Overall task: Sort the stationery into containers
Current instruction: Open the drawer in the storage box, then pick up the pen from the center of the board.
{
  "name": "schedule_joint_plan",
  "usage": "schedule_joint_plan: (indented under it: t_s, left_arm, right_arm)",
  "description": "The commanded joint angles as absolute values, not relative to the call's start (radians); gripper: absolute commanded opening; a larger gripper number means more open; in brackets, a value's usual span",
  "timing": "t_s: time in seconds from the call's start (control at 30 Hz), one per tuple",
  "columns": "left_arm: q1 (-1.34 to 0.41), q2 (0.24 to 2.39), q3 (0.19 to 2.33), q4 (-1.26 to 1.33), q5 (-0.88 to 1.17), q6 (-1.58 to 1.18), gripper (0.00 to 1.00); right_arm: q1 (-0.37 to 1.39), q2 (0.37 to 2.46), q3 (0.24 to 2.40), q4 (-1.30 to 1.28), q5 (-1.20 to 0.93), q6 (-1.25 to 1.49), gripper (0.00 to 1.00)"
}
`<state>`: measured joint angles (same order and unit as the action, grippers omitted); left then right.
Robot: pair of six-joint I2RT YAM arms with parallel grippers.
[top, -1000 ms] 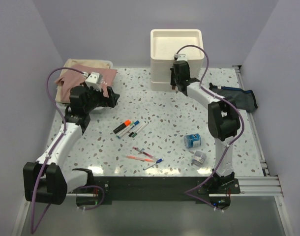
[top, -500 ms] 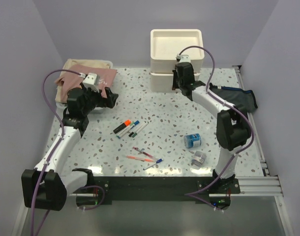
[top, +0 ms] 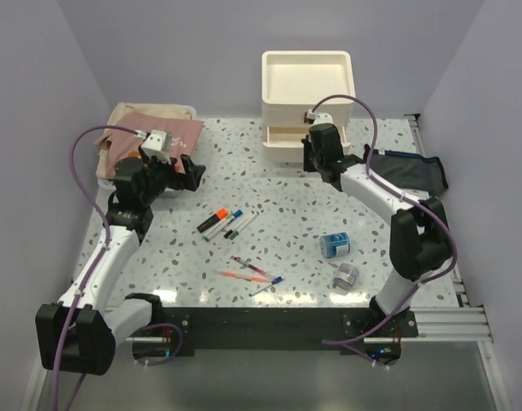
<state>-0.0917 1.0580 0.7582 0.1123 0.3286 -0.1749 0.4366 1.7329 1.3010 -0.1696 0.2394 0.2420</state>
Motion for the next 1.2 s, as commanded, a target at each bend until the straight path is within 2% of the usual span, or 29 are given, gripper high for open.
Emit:
schedule_joint_plan:
  t_s: [0.0, 0.2, 0.23, 0.3, 0.33, 0.43, 0.53, 0.67, 0.83, 0.97, 1.17]
  left_arm:
    - [-0.084, 1.035, 0.756, 0.170, 0.344, -0.196, 1.00]
    - [-0.084, 1.034, 0.758, 0.169, 0.341, -0.184, 1.00]
    - [-0.084, 1.032, 0.758, 0.164, 0.331, -0.183, 1.00]
    - [-0.084, 1.035, 0.768, 0.161, 0.342, -0.167, 1.00]
    - [-0.084, 1.042, 0.778, 0.147, 0.368, -0.155, 1.00]
    - [-0.103, 1.077, 0.843, 0.059, 0.408, -0.068, 1.00]
    - [-0.205, 1.130, 0.932, -0.134, 0.384, 0.119, 1.00]
    - [-0.342, 1.187, 1.006, -0.279, 0.351, 0.251, 1.00]
    - [-0.353, 1.304, 1.084, -0.415, 0.272, 0.288, 0.95]
    - [-0.353, 1.432, 1.181, -0.508, 0.203, 0.395, 0.83]
    - [-0.353, 1.555, 1.245, -0.629, 0.133, 0.572, 0.73]
  right_arm:
    - [0.469, 1.626, 1.282, -0.196, 0.225, 0.253, 0.00]
    - [0.476, 1.612, 1.264, -0.201, 0.248, 0.265, 0.00]
    - [0.476, 1.614, 1.264, -0.204, 0.250, 0.264, 0.07]
    - [0.474, 1.612, 1.270, -0.210, 0.252, 0.264, 0.26]
    - [0.476, 1.606, 1.276, -0.215, 0.242, 0.259, 0.43]
    - [0.476, 1.588, 1.292, -0.248, 0.209, 0.230, 0.58]
    - [0.472, 1.542, 1.273, -0.323, 0.187, 0.210, 0.67]
    - [0.465, 1.418, 1.191, -0.368, 0.138, 0.118, 0.73]
    - [0.427, 1.306, 1.129, -0.365, 0.058, 0.016, 0.77]
    - [0.400, 1.284, 1.141, -0.370, 0.006, -0.040, 0.77]
    - [0.396, 1.335, 1.230, -0.373, -0.080, -0.052, 0.78]
